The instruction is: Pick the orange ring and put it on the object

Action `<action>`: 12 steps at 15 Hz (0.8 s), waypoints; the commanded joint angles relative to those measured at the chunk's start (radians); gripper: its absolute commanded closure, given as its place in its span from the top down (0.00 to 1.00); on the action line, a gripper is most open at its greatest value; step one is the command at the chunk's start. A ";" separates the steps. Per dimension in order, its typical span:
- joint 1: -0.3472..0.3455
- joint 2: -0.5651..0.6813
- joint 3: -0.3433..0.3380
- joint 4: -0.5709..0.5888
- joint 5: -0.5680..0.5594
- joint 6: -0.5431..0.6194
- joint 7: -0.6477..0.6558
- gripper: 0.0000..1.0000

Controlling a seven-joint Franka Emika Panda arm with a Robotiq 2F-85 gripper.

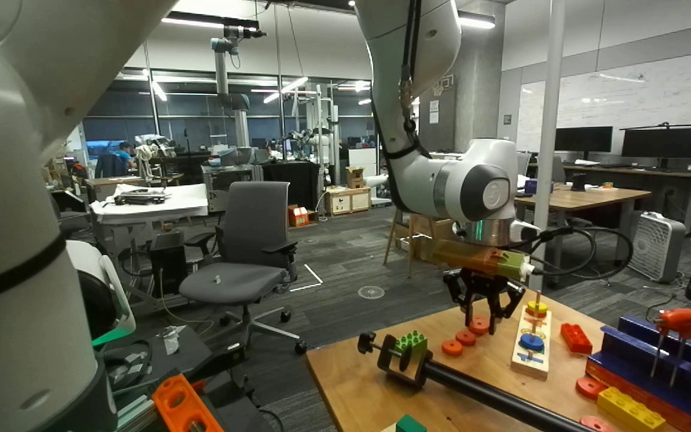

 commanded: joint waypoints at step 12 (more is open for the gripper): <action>0.027 -0.045 -0.103 0.029 -0.060 -0.001 0.125 0.24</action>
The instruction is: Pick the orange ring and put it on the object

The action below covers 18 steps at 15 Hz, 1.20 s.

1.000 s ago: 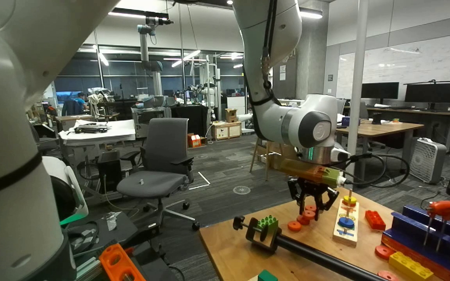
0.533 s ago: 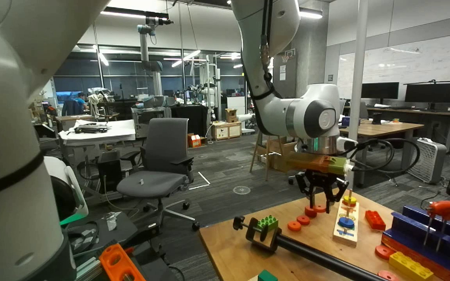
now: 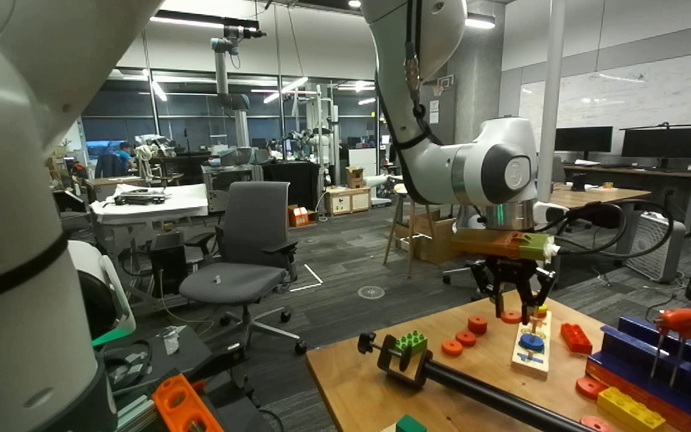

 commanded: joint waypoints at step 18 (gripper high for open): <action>-0.101 0.100 0.018 0.116 0.041 -0.064 -0.003 0.24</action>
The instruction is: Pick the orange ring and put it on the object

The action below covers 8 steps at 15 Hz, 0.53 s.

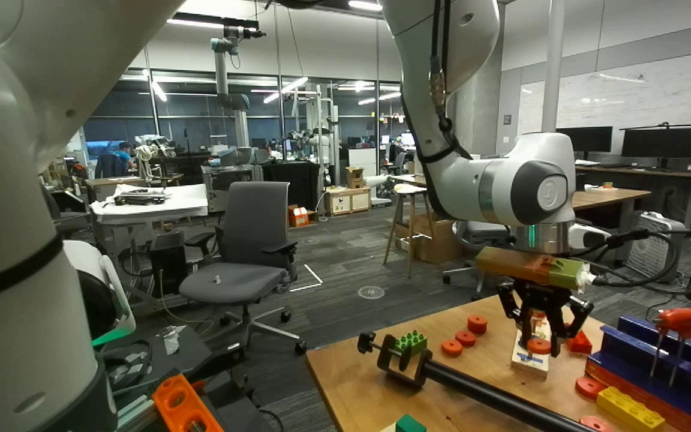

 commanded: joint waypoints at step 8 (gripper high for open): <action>-0.044 0.069 0.049 0.119 0.052 -0.081 -0.029 0.24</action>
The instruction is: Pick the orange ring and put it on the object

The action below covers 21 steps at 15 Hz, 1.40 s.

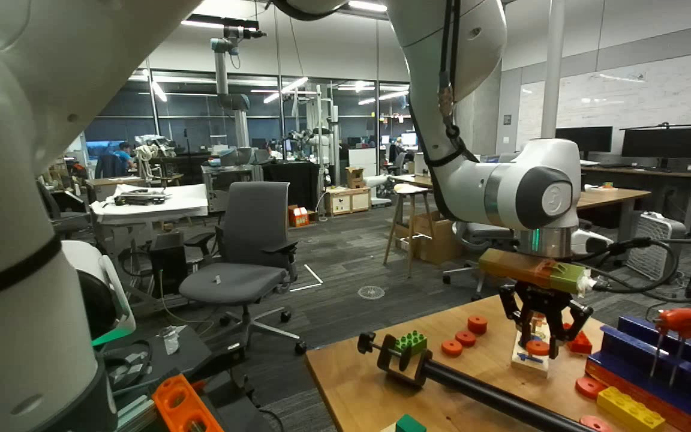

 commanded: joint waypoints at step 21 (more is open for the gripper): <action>-0.082 0.040 0.069 0.071 0.102 -0.095 -0.083 0.24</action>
